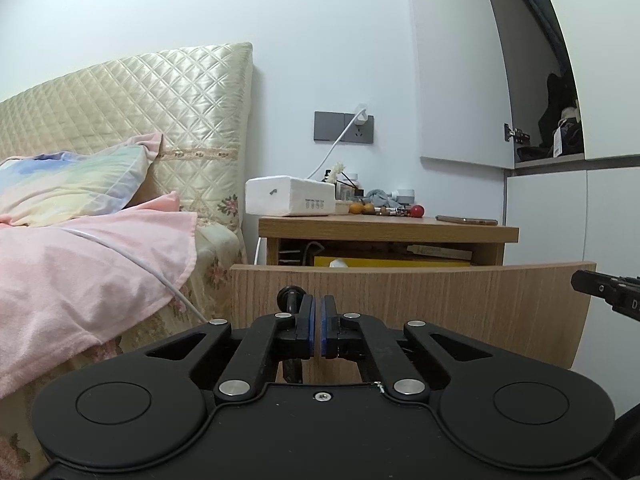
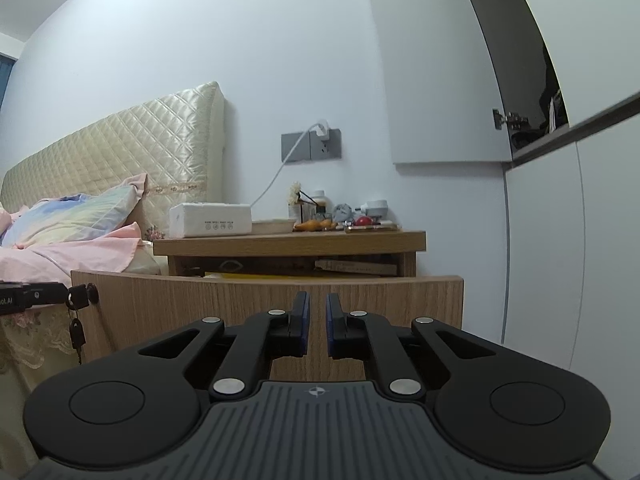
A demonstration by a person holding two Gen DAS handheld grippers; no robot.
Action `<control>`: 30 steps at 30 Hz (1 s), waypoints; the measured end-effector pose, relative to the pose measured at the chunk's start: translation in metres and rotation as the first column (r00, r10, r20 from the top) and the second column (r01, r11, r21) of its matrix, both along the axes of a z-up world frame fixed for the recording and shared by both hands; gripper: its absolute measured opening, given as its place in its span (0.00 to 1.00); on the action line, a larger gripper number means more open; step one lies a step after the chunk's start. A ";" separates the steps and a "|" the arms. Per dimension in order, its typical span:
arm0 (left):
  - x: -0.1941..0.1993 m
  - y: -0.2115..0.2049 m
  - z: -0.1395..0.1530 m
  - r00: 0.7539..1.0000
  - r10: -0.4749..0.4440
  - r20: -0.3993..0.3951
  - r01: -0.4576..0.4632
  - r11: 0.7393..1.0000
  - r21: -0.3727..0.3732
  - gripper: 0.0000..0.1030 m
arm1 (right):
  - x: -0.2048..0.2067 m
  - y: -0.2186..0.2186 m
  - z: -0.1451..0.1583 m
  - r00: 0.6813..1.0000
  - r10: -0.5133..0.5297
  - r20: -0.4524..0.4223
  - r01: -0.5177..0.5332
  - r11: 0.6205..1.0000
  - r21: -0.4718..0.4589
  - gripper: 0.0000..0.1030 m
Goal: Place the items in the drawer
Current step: 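Close the left tool fingers and bring them to the drawer front, then push the drawer front shut with the closed left tool fingers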
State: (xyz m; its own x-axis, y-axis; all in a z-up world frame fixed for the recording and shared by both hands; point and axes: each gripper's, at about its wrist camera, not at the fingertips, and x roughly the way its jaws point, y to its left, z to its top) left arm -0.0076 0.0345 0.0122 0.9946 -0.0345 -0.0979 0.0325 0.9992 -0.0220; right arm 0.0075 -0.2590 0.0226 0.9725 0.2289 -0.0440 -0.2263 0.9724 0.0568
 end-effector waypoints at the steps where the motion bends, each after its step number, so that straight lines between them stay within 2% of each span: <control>1: 0.001 0.000 0.000 1.000 0.000 -0.004 0.000 1.000 -0.001 0.01 | 0.001 0.000 0.000 1.000 -0.001 -0.007 0.001 1.000 0.002 0.08; 9: 0.009 0.003 0.005 1.000 0.011 -0.021 -0.012 0.999 -0.036 0.01 | 0.012 -0.004 0.002 1.000 -0.005 -0.014 0.004 0.999 -0.047 0.08; 17: 0.018 -0.005 0.005 1.000 0.012 -0.027 -0.012 1.000 0.005 0.01 | 0.018 -0.005 0.007 0.999 0.015 -0.036 -0.016 0.999 -0.049 0.08; 24: 0.026 -0.012 0.007 0.999 -0.006 -0.041 0.006 1.000 0.021 0.01 | 0.027 -0.004 0.012 0.999 -0.003 -0.032 -0.001 0.994 -0.105 0.08; 30: 0.033 -0.021 0.006 0.999 0.008 -0.040 -0.005 0.997 0.075 0.01 | 0.036 -0.012 0.014 0.997 -0.012 -0.081 0.005 0.996 -0.087 0.08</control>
State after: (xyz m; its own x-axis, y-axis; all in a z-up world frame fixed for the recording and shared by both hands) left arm 0.0258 0.0134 0.0179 0.9900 -0.0189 -0.1398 0.0264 0.9983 0.0520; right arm 0.0433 -0.2706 0.0364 0.9667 0.2123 -0.1425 -0.2159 0.9764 -0.0095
